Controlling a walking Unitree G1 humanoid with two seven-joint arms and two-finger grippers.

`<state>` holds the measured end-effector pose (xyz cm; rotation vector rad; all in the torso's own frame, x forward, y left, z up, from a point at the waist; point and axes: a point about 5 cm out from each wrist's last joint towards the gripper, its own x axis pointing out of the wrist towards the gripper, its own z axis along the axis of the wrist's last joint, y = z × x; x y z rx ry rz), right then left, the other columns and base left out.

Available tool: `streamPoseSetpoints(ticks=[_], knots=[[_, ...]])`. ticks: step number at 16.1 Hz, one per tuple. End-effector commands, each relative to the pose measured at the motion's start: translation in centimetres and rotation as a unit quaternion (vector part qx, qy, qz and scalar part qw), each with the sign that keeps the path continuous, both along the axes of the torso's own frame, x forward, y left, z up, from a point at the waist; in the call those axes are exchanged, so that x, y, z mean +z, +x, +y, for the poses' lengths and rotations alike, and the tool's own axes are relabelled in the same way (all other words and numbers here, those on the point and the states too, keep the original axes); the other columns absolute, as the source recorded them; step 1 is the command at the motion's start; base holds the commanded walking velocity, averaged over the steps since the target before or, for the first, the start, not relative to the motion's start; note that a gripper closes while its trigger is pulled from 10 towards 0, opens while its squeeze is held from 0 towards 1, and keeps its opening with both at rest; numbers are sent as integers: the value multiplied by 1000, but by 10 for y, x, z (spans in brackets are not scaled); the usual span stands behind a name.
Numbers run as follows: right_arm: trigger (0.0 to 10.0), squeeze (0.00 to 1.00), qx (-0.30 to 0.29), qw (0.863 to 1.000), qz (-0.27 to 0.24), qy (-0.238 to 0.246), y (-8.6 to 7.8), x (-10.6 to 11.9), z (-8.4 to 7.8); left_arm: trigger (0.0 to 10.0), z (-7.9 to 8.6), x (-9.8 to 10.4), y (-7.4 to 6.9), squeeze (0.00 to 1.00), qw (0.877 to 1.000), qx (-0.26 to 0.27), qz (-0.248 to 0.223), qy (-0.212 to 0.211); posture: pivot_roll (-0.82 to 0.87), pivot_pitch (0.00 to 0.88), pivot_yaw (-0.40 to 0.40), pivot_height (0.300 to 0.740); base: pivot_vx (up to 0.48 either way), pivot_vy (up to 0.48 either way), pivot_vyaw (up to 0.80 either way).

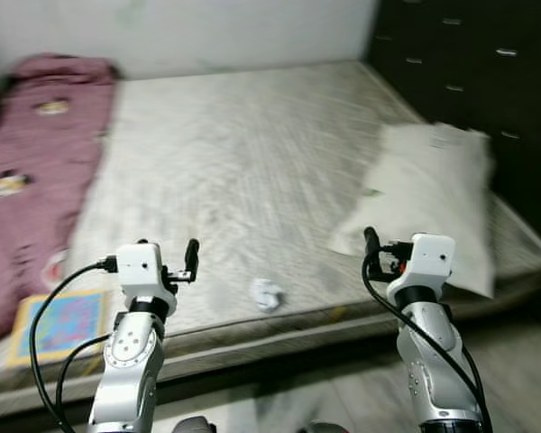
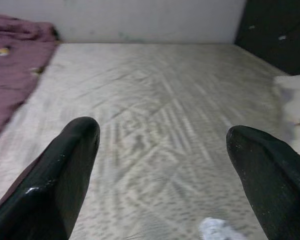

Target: Clean up the room

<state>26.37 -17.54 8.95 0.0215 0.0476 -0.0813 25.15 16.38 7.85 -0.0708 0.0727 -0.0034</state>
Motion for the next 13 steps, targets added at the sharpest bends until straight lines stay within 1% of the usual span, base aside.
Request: streamPoseSetpoints(ticks=[1,4,7,9,11,13], knots=[[10000,0,14,1000,-9,2,5,7,6,10000,4,3,-1,0,1000,9,-4,-1,52,0,5,740,0,0,0],[10000,0,21,1000,-9,0,5,7,8,10000,3,4,0,0,1000,5,-3,-2,47,2,6,740,0,0,0],[10000,0,39,999,-12,-16,6,8,12,10000,1,4,1,0,1000,-1,-3,-3,46,1,7,740,0,0,0],[10000,0,58,998,-12,-29,7,7,15,10000,0,5,2,0,1000,0,-4,-3,50,0,-1,740,0,0,800],[10000,0,65,998,-10,-24,8,7,16,10000,0,5,2,0,1000,2,-5,-3,52,0,-5,740,0,0,622],[10000,0,76,997,-7,-12,9,7,19,10000,-1,5,2,0,1000,1,-5,-2,51,0,-7,740,0,0,0]])
